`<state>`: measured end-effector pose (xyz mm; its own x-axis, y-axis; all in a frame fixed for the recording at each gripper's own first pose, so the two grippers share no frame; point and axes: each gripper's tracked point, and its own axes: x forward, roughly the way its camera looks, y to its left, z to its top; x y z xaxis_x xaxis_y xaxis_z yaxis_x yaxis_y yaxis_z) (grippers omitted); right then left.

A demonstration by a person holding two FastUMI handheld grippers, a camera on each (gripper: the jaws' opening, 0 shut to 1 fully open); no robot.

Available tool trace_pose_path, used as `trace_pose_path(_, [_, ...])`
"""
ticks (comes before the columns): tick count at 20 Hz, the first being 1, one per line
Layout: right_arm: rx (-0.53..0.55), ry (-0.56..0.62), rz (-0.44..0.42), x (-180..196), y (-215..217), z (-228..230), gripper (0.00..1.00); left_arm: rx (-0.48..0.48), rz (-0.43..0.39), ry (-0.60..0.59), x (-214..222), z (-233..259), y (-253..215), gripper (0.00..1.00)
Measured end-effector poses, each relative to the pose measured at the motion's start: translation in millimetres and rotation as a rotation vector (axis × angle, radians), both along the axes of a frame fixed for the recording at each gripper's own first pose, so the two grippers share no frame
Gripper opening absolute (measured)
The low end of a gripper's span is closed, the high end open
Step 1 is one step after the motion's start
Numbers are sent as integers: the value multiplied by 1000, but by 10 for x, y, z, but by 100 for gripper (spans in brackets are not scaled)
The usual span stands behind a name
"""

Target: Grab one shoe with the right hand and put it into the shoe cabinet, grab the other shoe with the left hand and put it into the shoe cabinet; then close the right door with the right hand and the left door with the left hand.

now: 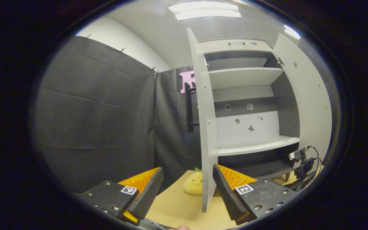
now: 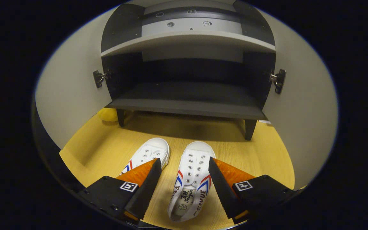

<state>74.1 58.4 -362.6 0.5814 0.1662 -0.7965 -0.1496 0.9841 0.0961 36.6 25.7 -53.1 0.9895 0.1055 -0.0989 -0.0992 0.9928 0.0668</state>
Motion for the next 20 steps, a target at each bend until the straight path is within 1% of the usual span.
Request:
trace_pose_path(1, [6,36,8,-36,26,-74,92,0,-4,5,11,-13,-18,100])
trace_pose_path(2, [11,66,12,-73,42,-150,91,-1,-6,9,14,-21,-29,100])
trace_pose_path(3, [12,90,13,-92,62,-205,86,-2,-8,12,9,-42,-30,100])
trace_pose_path(4, [14,113,11,-122,74,-285,77,-3,-9,14,10,-45,-40,100])
trace_pose_path(5, [14,144,8,-153,83,-361,65,-3,-10,15,15,-48,-48,100])
trace_pose_path(6, [18,171,7,-179,102,-420,67,-2,-11,14,16,-42,-50,100])
trace_pose_path(10, [14,221,0,-155,163,-550,63,-2,-16,12,-4,-14,-44,100])
trace_pose_path(11, [-8,219,-3,-129,143,-574,63,-3,-19,11,-2,-9,-41,100])
trace_pose_path(12, [-64,222,-10,-123,21,-631,63,-3,-22,8,-6,9,-46,100])
trace_pose_path(13, [-53,218,-33,-156,27,-532,46,-3,-25,4,-19,19,-46,100])
trace_pose_path(14, [-49,229,-31,-126,50,-577,29,-4,-31,2,-31,31,-61,100])
trace_pose_path(15, [-23,235,-46,-133,56,-580,29,-5,-37,1,-35,34,-78,100])
trace_pose_path(16, [0,248,-78,-123,52,-573,15,-6,-47,1,-40,36,-94,100])
trace_pose_path(17, [15,237,-111,-117,34,-511,2,-2,-52,0,-47,42,-106,94])
trace_pose_path(18, [11,223,-103,-113,27,-508,2,0,-56,-3,-47,58,-115,100])
trace_pose_path(19, [4,202,-106,-96,15,-461,5,-3,-65,-5,-65,56,-136,100])
trace_pose_path(20, [9,175,-113,-79,-4,-390,2,-6,-76,-8,-76,75,-164,100])
